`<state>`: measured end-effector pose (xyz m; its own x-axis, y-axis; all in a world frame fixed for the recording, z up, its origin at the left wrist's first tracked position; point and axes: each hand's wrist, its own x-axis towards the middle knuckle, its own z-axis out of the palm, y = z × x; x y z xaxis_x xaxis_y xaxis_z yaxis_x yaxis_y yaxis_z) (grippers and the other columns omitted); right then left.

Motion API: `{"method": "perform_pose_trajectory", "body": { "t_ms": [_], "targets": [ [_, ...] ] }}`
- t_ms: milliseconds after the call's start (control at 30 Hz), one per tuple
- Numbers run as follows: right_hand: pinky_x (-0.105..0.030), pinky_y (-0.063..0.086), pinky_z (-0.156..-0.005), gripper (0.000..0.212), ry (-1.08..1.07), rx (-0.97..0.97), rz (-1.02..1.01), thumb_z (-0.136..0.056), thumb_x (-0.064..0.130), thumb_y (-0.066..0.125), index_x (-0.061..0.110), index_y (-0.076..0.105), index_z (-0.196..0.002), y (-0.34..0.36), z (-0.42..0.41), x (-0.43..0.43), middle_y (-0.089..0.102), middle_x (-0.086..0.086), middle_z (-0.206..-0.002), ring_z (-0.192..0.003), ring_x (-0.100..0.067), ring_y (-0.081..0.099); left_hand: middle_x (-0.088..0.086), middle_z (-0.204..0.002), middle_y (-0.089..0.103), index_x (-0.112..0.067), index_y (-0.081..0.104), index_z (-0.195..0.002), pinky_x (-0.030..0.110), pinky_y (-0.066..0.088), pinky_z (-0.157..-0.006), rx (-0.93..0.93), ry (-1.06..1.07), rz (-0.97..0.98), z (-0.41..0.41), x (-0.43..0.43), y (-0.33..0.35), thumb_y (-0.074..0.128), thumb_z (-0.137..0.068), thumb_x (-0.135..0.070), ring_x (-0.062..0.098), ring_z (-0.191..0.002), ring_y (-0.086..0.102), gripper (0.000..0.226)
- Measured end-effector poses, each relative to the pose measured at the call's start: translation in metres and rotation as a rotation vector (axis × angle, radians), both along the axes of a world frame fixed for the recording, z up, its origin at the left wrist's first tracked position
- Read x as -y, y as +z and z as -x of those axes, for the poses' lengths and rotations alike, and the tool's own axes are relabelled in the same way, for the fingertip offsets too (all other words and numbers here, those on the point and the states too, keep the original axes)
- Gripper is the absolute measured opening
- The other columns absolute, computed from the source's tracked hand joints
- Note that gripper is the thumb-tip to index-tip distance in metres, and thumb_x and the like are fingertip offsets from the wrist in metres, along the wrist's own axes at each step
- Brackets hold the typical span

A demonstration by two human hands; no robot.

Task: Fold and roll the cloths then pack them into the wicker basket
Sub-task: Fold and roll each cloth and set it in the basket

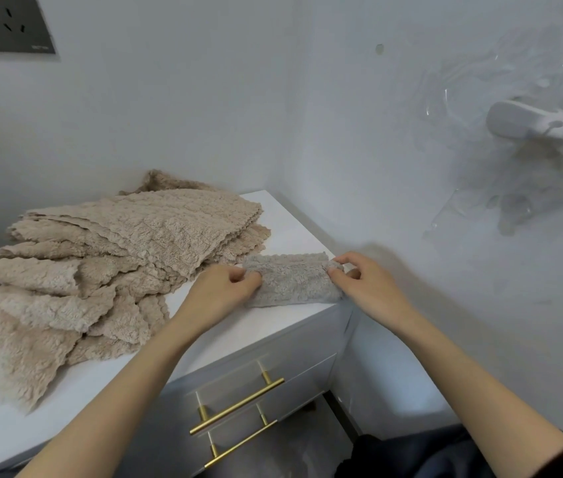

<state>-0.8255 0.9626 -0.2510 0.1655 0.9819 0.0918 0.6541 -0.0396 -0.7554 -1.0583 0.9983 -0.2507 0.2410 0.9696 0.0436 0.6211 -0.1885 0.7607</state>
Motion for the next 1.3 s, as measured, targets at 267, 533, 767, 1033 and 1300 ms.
{"method": "perform_pose_trajectory", "body": {
  "t_ms": [267,533,767,1033,1300],
  "targets": [
    [-0.032,0.049,-0.081,0.050,0.162,0.526,-0.558,-0.077,-0.007,0.050,0.021,0.065,-0.115,0.001,0.030,0.006,0.059,0.000,-0.117,-0.109,-0.019,0.053,-0.008,-0.090,0.056,-0.023,0.055,-0.097,0.034,0.046,-0.073,-0.074,0.139,-0.219,-0.007,0.004,-0.003,0.065,-0.078,-0.032,0.015,-0.083,0.053,0.024],
    [-0.035,0.046,-0.099,0.053,0.315,0.676,-0.401,-0.081,0.003,0.063,0.018,0.058,-0.132,-0.014,0.045,0.014,0.056,0.001,-0.136,-0.129,-0.020,0.051,-0.012,-0.097,0.072,-0.030,0.074,-0.096,0.039,0.048,-0.086,-0.114,0.126,-0.426,-0.008,0.010,-0.005,0.061,-0.084,-0.026,0.017,-0.100,0.061,0.018],
    [-0.021,0.035,-0.103,0.049,0.221,0.662,-0.250,-0.096,0.033,0.048,0.033,0.039,-0.144,-0.011,0.025,0.015,0.038,0.016,-0.149,-0.138,-0.004,0.032,-0.012,-0.105,0.071,-0.027,0.073,-0.106,0.038,0.045,-0.086,-0.285,0.040,-0.541,-0.003,0.011,-0.006,0.057,-0.092,-0.028,0.020,-0.108,0.052,0.021],
    [-0.024,0.040,-0.089,0.048,0.246,0.676,-0.265,-0.090,0.016,0.049,0.024,0.047,-0.137,-0.007,0.024,0.013,0.053,0.007,-0.134,-0.126,-0.012,0.042,-0.019,-0.138,0.049,-0.034,0.044,-0.140,0.031,0.028,-0.103,-0.547,-0.156,-0.471,0.013,0.012,-0.007,0.049,-0.089,-0.052,0.007,-0.132,0.033,0.054],
    [-0.024,0.033,-0.064,0.031,0.288,0.493,-0.187,-0.095,0.026,0.035,0.033,0.047,-0.123,0.002,0.020,0.009,0.052,0.013,-0.087,-0.084,-0.005,0.044,0.003,-0.067,0.046,-0.007,0.047,-0.071,0.034,0.030,-0.063,-0.123,-0.186,-0.184,0.013,0.007,-0.001,0.037,-0.091,-0.052,0.019,-0.069,0.042,0.050]
  ]
}}
